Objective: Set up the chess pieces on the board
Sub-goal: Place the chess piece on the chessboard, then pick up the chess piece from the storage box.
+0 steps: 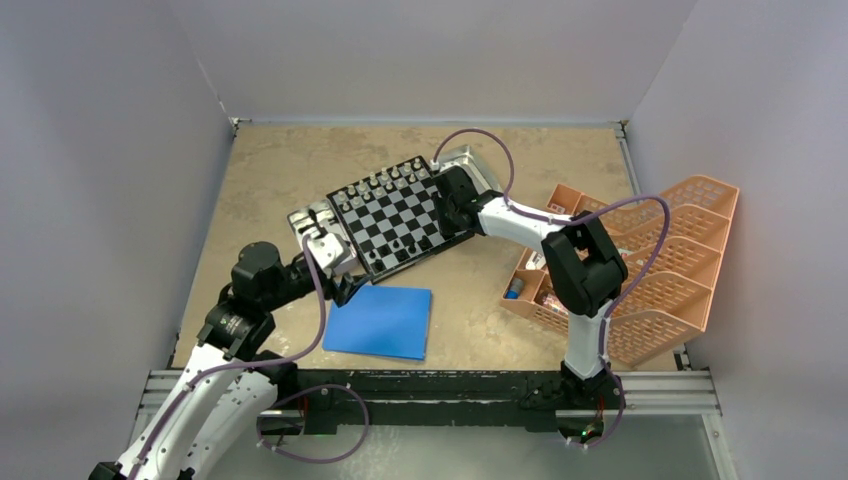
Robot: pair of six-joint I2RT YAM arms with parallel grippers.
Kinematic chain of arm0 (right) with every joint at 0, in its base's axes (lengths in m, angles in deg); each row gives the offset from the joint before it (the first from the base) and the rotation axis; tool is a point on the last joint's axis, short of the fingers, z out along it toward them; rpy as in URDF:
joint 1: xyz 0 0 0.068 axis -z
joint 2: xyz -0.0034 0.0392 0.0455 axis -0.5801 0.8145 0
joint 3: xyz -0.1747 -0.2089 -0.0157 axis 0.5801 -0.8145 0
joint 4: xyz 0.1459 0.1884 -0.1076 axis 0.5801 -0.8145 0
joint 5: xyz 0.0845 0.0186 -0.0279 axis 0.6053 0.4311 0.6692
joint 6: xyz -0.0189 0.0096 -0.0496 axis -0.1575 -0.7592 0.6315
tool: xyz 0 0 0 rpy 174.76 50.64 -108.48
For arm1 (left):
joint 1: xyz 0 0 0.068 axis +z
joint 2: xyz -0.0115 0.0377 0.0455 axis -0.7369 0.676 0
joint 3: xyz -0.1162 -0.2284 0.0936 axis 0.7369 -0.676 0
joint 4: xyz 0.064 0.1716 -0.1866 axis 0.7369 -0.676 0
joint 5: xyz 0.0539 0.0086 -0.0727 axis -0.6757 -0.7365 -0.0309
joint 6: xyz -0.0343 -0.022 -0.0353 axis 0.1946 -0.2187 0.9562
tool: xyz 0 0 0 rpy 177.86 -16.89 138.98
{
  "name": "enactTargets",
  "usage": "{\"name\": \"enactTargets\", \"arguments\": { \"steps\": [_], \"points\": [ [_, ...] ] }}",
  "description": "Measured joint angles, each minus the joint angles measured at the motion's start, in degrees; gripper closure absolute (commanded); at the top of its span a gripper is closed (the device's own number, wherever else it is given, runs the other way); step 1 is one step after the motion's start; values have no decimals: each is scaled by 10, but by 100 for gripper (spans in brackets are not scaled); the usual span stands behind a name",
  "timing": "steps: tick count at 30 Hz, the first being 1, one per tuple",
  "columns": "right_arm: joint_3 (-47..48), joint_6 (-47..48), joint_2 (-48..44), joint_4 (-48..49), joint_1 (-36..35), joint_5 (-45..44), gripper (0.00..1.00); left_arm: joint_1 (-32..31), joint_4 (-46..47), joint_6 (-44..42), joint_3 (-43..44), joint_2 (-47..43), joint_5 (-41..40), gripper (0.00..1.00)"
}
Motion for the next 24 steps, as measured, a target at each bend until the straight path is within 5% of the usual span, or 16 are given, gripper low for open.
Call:
{"name": "enactTargets", "arguments": {
  "steps": [12, 15, 24],
  "points": [
    [-16, -14, -63, 2, 0, -2, 45, 0, -18, 154, 61, 75, -141, 23],
    [-39, -19, -128, 15, 0, -2, 28, 0, -41, 198, 92, 128, -192, 24],
    [-145, -24, -306, 114, 0, 15, 23, 72, -75, 259, 157, 283, -254, 61]
  ]
}}
